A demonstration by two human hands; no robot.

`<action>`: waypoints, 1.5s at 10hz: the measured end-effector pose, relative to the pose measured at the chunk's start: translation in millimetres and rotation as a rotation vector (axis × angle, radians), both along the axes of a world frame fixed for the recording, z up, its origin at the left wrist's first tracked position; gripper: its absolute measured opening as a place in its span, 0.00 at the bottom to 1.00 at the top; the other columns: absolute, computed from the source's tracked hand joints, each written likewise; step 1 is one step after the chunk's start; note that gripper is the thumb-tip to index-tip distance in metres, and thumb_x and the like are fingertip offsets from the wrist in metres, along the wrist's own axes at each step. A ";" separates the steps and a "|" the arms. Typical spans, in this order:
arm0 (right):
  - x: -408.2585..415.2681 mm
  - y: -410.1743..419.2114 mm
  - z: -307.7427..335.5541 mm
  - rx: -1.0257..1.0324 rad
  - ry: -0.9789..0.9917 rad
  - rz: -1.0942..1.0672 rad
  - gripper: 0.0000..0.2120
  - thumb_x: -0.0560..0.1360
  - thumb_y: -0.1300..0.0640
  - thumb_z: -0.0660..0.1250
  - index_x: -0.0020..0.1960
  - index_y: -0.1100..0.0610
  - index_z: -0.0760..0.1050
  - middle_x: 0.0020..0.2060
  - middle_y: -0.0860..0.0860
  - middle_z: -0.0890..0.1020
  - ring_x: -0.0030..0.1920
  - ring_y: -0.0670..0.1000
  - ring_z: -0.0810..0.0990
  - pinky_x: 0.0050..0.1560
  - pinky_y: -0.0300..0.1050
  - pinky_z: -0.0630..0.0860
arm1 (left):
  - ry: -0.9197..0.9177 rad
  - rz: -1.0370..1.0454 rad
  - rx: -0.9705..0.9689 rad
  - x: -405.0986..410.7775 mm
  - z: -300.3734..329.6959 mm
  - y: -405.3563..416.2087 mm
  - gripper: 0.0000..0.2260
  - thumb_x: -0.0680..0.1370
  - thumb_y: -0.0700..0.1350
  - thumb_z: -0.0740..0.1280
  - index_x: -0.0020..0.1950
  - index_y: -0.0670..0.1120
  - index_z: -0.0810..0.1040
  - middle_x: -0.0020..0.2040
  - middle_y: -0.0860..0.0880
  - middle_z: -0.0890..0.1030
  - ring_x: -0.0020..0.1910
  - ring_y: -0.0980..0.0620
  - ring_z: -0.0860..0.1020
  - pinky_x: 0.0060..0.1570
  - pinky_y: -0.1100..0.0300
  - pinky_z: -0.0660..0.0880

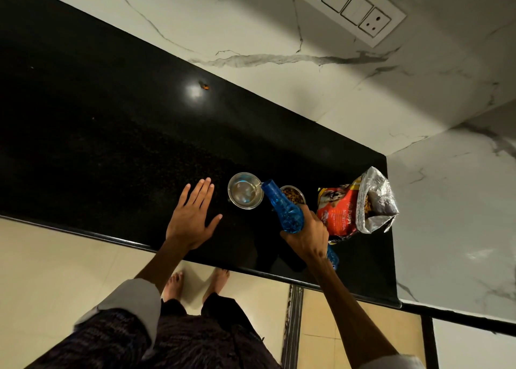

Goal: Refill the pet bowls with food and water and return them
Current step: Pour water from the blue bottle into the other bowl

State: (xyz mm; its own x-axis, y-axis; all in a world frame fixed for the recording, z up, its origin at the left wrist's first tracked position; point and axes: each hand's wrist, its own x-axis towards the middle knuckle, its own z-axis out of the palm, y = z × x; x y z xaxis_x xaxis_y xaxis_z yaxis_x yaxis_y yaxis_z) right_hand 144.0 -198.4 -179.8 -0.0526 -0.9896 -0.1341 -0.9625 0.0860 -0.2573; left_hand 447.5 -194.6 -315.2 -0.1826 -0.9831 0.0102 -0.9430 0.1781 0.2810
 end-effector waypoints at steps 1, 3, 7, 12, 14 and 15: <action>-0.3 -0.2 -0.1 -0.006 0.005 0.006 0.38 0.66 0.48 0.83 0.70 0.55 0.72 0.58 0.54 0.83 0.53 0.55 0.85 0.48 0.49 0.83 | 0.010 0.000 -0.005 0.2 -0.3 0.2 0.37 0.84 0.64 0.54 0.84 0.41 0.53 0.85 0.41 0.54 0.85 0.45 0.51 0.82 0.41 0.51; 0.0 -0.7 -0.2 -0.005 0.006 0.011 0.38 0.66 0.48 0.83 0.70 0.55 0.72 0.58 0.55 0.83 0.53 0.55 0.85 0.48 0.49 0.83 | 0.009 0.001 -0.006 0.1 -0.6 0.2 0.37 0.84 0.63 0.54 0.84 0.41 0.54 0.85 0.41 0.54 0.85 0.45 0.51 0.82 0.41 0.51; -0.3 0.1 0.0 -0.006 -0.004 0.008 0.37 0.66 0.49 0.83 0.70 0.55 0.73 0.57 0.55 0.83 0.52 0.56 0.85 0.47 0.47 0.81 | 0.017 0.002 -0.008 0.1 0.0 0.7 0.37 0.84 0.64 0.54 0.84 0.41 0.54 0.85 0.41 0.54 0.85 0.46 0.51 0.82 0.41 0.50; -0.8 0.2 -2.2 -0.012 -0.012 0.016 0.38 0.65 0.49 0.84 0.70 0.56 0.73 0.58 0.56 0.83 0.53 0.56 0.85 0.47 0.49 0.83 | 0.031 0.003 -0.017 0.4 0.8 0.2 0.37 0.84 0.63 0.55 0.84 0.41 0.54 0.85 0.41 0.55 0.85 0.46 0.51 0.82 0.41 0.51; -1.3 0.0 -3.5 -0.014 -0.002 0.013 0.38 0.65 0.48 0.84 0.70 0.54 0.72 0.59 0.55 0.83 0.53 0.55 0.85 0.48 0.50 0.83 | 0.032 0.004 -0.019 0.0 0.6 0.3 0.37 0.83 0.63 0.55 0.84 0.41 0.54 0.85 0.41 0.55 0.85 0.46 0.52 0.82 0.41 0.51; -1.3 -0.5 -3.8 -0.008 -0.001 0.010 0.38 0.65 0.48 0.84 0.70 0.54 0.72 0.59 0.55 0.83 0.53 0.55 0.85 0.48 0.49 0.83 | 0.039 0.007 -0.021 0.2 1.0 0.3 0.37 0.83 0.63 0.55 0.84 0.40 0.55 0.85 0.41 0.55 0.84 0.45 0.52 0.82 0.41 0.52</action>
